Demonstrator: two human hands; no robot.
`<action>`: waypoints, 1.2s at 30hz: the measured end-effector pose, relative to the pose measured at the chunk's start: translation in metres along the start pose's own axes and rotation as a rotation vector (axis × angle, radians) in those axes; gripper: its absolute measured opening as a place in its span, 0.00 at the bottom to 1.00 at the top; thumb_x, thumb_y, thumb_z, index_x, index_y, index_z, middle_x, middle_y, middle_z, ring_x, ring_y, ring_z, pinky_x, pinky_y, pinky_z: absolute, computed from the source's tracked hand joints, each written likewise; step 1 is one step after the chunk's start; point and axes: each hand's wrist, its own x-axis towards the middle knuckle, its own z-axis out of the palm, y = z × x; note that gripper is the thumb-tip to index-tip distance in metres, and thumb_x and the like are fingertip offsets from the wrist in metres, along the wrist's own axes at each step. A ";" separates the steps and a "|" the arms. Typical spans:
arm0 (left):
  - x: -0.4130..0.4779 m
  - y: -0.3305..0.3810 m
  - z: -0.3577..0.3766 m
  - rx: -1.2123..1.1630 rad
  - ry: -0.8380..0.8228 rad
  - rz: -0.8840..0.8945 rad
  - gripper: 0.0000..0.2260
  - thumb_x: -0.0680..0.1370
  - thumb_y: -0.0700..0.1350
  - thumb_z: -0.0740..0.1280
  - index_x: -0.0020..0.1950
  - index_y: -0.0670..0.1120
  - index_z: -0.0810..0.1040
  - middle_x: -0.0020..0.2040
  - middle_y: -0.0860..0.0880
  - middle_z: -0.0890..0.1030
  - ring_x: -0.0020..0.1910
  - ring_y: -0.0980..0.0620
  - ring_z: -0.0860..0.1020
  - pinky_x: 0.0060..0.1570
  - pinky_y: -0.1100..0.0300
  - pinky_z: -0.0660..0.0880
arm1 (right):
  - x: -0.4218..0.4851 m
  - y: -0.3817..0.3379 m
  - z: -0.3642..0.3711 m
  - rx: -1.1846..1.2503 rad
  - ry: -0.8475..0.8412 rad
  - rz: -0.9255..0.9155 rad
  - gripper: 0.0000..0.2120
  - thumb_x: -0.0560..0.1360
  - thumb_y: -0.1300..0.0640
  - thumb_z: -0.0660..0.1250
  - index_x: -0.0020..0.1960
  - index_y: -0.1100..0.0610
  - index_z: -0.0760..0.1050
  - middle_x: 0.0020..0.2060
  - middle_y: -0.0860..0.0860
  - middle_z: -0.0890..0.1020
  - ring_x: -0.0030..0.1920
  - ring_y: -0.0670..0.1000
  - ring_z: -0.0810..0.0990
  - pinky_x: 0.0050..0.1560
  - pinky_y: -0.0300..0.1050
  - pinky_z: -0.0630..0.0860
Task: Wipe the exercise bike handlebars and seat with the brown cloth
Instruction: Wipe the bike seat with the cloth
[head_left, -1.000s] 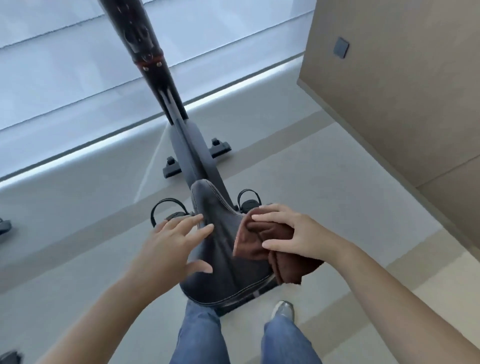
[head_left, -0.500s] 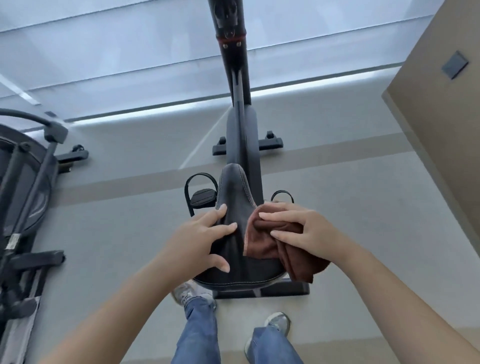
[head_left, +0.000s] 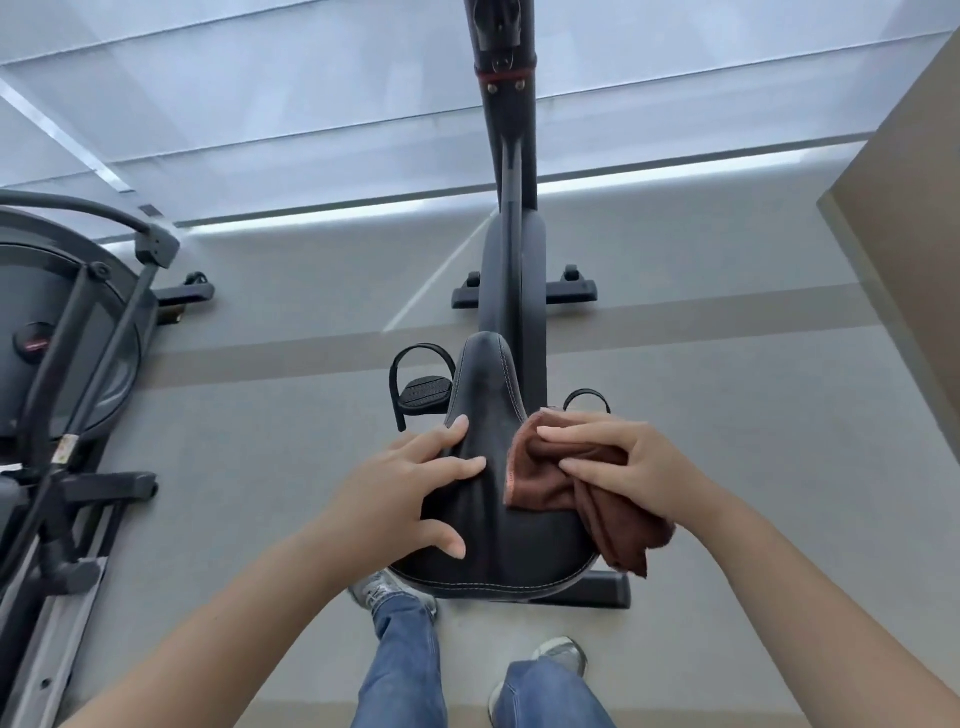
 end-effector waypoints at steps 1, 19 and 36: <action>0.000 0.000 -0.001 0.003 -0.006 -0.002 0.33 0.64 0.54 0.75 0.67 0.59 0.68 0.68 0.65 0.49 0.70 0.58 0.58 0.62 0.62 0.60 | 0.002 0.001 0.000 -0.017 0.022 -0.016 0.17 0.71 0.63 0.69 0.55 0.45 0.79 0.60 0.41 0.77 0.64 0.39 0.71 0.65 0.32 0.62; 0.003 -0.009 0.001 -0.096 0.044 0.001 0.33 0.59 0.54 0.77 0.63 0.59 0.73 0.64 0.67 0.54 0.68 0.59 0.60 0.58 0.71 0.56 | 0.047 -0.011 0.001 -0.039 0.116 -0.007 0.20 0.70 0.62 0.71 0.55 0.41 0.77 0.59 0.37 0.77 0.61 0.36 0.72 0.64 0.31 0.64; 0.005 -0.018 0.000 -0.086 0.056 0.106 0.31 0.60 0.57 0.76 0.62 0.60 0.74 0.68 0.64 0.60 0.67 0.55 0.63 0.61 0.60 0.63 | -0.038 -0.024 0.044 -0.010 0.515 0.145 0.20 0.71 0.63 0.70 0.52 0.38 0.77 0.57 0.35 0.75 0.59 0.32 0.71 0.57 0.22 0.62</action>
